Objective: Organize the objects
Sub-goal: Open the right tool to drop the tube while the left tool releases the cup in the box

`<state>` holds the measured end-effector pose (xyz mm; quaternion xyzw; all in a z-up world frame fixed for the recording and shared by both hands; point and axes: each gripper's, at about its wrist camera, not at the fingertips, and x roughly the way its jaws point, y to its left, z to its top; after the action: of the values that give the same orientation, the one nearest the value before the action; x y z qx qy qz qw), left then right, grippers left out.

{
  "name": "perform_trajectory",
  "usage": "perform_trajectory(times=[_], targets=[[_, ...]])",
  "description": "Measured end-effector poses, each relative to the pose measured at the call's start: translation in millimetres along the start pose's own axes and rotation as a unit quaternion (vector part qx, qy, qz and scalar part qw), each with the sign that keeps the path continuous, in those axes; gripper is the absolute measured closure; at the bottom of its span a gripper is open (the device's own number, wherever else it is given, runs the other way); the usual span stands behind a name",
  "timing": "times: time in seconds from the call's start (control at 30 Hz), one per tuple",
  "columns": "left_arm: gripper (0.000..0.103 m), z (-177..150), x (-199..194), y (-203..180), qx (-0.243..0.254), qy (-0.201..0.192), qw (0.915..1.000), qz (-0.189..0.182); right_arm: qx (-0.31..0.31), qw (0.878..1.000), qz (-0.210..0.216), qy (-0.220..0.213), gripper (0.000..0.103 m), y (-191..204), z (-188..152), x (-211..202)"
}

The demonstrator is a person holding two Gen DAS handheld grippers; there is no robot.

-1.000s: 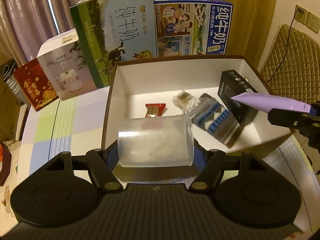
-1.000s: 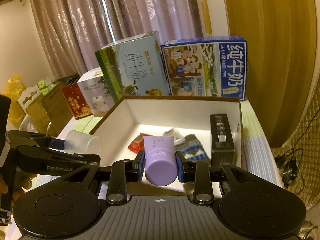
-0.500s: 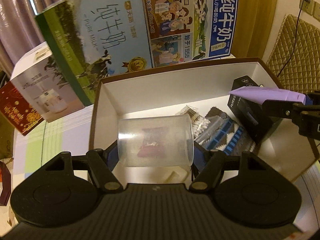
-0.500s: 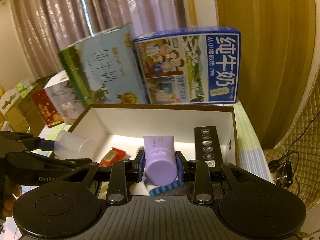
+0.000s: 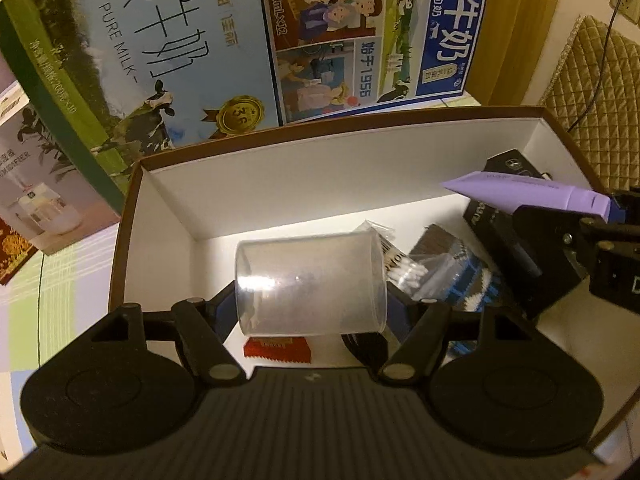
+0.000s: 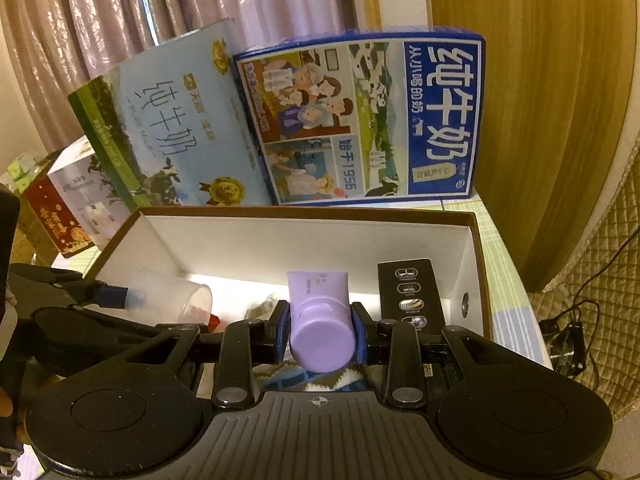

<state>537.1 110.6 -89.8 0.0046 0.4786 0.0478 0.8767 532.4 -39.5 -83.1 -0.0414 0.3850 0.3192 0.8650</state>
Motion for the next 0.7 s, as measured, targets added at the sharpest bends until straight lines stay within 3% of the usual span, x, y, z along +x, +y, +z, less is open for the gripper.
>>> perform_trajectory(times=[0.13,0.4,0.53,0.57,0.63,0.7], targets=[[0.027,3,2,2,0.002,-0.003,1.0000,0.003,-0.002,1.000,-0.004,0.004,0.074,-2,0,8],[0.023,3,-4,9,-0.007,-0.003,1.0000,0.000,-0.003,1.000,-0.009,0.004,0.074,-3,2,18],[0.014,1,-10,13,-0.019,0.000,0.9998,-0.005,-0.015,1.000,-0.006,-0.005,0.074,-1,6,17],[0.011,1,-12,14,-0.023,-0.001,0.9997,-0.007,-0.015,1.000,-0.005,-0.007,0.068,-1,7,16],[0.008,-1,-18,16,-0.032,-0.003,0.9994,-0.011,-0.011,1.000,-0.002,-0.013,0.037,0,8,10],[0.006,-3,-24,18,-0.038,-0.005,0.9992,-0.015,-0.009,1.000,0.002,-0.025,0.034,1,8,1]])
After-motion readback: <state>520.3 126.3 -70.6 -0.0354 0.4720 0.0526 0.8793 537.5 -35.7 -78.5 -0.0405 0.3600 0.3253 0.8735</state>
